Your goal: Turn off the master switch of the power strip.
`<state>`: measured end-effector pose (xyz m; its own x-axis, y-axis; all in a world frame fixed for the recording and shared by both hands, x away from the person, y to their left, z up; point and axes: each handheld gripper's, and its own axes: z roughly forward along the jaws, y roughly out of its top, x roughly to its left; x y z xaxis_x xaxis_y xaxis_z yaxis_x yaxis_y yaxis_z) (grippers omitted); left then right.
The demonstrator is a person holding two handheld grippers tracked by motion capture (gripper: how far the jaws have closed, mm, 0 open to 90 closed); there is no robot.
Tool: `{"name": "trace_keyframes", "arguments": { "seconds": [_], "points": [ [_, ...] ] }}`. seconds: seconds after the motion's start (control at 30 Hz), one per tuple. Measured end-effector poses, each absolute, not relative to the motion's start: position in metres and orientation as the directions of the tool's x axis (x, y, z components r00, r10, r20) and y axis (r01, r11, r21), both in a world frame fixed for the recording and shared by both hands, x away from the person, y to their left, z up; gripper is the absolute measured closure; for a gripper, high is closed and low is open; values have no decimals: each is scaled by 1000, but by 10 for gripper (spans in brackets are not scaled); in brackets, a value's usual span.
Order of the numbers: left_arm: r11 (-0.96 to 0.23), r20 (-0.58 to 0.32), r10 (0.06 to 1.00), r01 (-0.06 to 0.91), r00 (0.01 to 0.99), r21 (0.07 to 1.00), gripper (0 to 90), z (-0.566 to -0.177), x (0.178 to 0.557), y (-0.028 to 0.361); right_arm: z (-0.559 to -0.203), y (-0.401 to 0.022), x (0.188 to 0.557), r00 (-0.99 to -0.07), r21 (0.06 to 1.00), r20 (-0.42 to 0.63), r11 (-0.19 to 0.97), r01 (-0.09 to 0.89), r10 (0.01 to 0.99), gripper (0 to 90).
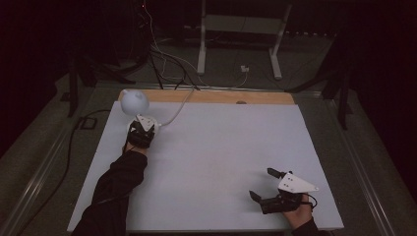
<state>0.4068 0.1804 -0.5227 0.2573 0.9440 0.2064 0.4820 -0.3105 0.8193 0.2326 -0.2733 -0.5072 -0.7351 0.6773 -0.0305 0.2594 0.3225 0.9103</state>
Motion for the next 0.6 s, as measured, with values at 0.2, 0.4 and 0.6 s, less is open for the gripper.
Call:
{"name": "trace_keyframes", "arguments": {
  "seconds": [0.2,0.4,0.6],
  "points": [
    [-310,207,944,482,256,820,900,-523,407,181,-507,-273,233,-735,911,-31,322,259,677,0],
    [-315,211,943,480,259,819,900,-524,406,181,-507,-273,232,-735,909,-32,325,260,677,0],
    [-338,234,936,479,264,810,900,-525,406,180,-507,-273,232,-735,909,-32,326,262,678,0]
  ]
}}
